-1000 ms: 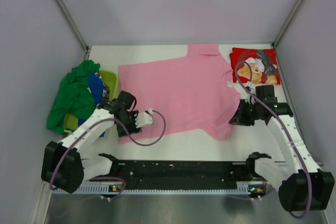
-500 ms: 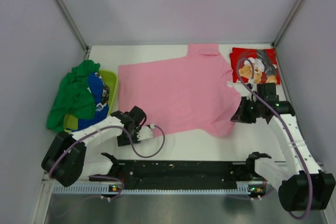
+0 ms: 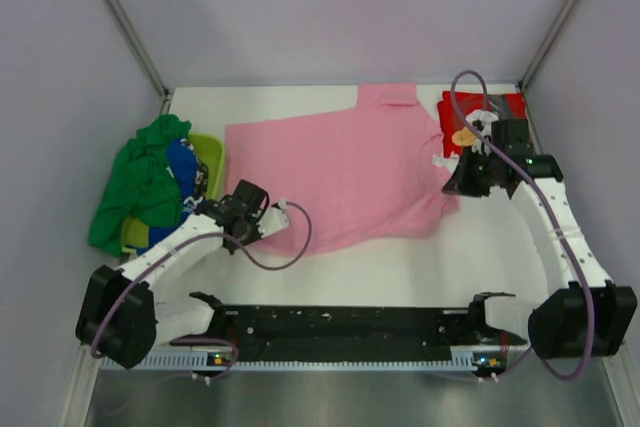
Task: Fold and stack the t-shirts
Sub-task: Grap the side of the flattened tshirt closest away from the robot with both arms, then fold the flattened tshirt in 1/3 of the way
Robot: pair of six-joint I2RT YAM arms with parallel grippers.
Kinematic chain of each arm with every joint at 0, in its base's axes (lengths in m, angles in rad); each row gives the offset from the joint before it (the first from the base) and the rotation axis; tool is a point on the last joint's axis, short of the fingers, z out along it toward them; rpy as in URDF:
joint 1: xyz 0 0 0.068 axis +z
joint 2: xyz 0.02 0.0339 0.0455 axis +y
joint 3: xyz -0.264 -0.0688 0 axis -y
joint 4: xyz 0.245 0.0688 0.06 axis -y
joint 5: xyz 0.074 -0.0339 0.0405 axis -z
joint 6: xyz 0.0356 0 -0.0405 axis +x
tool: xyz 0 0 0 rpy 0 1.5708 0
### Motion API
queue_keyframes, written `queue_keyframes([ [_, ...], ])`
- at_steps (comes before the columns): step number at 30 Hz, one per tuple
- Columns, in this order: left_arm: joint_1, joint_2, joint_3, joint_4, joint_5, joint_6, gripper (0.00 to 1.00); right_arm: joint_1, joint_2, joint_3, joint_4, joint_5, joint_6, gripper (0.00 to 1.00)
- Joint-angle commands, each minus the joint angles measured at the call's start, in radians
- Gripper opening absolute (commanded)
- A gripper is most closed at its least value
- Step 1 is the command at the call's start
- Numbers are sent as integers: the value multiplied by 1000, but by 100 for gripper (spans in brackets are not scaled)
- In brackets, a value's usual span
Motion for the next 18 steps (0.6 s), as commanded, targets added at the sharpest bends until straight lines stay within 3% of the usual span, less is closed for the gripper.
queue_keyframes([
  [1,102,99,131,77,-26,-27,0,-2,145,157,120,52,-29,0],
  [6,205,208,261,114,-16,-53,0,18,304,295,145,89,-55,0],
  [11,209,326,362,134,20,-67,0,27,462,410,205,90,-127,0],
  [18,226,473,419,234,-179,-85,0,27,639,562,205,112,-213,0],
])
